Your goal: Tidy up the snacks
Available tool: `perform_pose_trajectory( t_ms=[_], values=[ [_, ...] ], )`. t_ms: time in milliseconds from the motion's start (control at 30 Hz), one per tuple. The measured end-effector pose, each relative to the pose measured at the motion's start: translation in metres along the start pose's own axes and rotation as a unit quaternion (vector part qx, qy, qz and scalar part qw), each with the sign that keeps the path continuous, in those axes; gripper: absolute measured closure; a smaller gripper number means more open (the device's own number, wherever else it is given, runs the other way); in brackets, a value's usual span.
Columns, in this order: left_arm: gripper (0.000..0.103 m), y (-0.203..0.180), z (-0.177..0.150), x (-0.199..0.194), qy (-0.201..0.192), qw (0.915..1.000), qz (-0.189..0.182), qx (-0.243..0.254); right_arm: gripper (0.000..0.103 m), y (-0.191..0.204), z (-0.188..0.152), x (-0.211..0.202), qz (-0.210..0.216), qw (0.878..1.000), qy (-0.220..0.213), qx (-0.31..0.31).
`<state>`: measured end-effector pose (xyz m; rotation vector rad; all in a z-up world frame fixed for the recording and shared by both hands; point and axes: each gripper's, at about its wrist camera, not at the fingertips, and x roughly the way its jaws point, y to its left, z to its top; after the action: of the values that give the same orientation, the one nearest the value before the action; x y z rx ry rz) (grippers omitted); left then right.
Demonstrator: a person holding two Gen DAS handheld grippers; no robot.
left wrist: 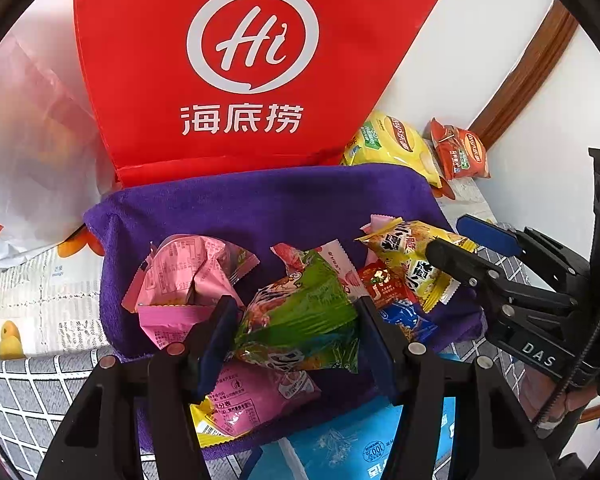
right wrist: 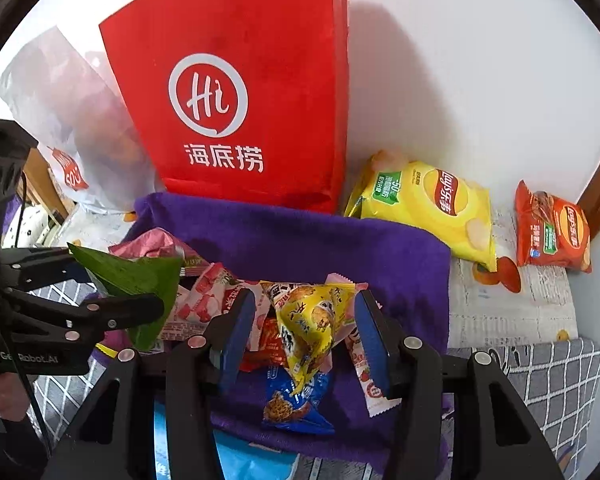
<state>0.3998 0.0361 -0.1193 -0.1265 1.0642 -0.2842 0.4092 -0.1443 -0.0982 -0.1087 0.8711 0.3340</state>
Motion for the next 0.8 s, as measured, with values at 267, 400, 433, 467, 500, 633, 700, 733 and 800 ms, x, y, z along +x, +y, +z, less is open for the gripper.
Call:
perform_pose_trajectory(
  t_ms=[267,400,433,467,500,633,700,733,800],
  values=[
    [0.043,-0.006,0.0,0.003,0.005,0.9999,0.008,0.004,0.052,-0.002,-0.013,-0.027,-0.015,1.0,-0.002,0.003],
    [0.038,-0.008,-0.002,0.002,0.011,0.9999,0.01,0.005,0.052,-0.004,-0.022,-0.041,-0.019,1.0,-0.006,0.014],
    [0.032,-0.009,-0.002,0.001,0.013,0.9999,0.008,0.006,0.052,-0.005,-0.025,-0.044,-0.019,1.0,-0.007,0.016],
    [0.028,-0.01,-0.003,-0.001,0.013,0.9999,0.008,0.007,0.052,-0.005,-0.028,-0.047,-0.019,1.0,-0.009,0.017],
    [0.028,-0.011,-0.003,-0.003,0.011,0.9998,0.011,0.01,0.052,-0.006,-0.03,-0.05,-0.021,1.0,-0.01,0.02],
    [0.028,-0.014,-0.004,-0.014,0.001,0.9998,0.016,0.012,0.052,-0.009,-0.04,-0.064,-0.026,0.999,-0.015,0.038],
    [0.028,-0.016,-0.005,-0.02,-0.003,0.9998,0.016,0.014,0.052,-0.009,-0.043,-0.071,-0.027,0.998,-0.02,0.045],
    [0.027,-0.018,-0.006,-0.023,-0.005,0.9997,0.018,0.016,0.052,-0.009,-0.044,-0.075,-0.027,0.998,-0.021,0.047],
    [0.027,-0.022,-0.007,-0.028,-0.008,0.9996,0.02,0.02,0.052,-0.008,-0.047,-0.082,-0.028,0.998,-0.024,0.052]
  ],
)
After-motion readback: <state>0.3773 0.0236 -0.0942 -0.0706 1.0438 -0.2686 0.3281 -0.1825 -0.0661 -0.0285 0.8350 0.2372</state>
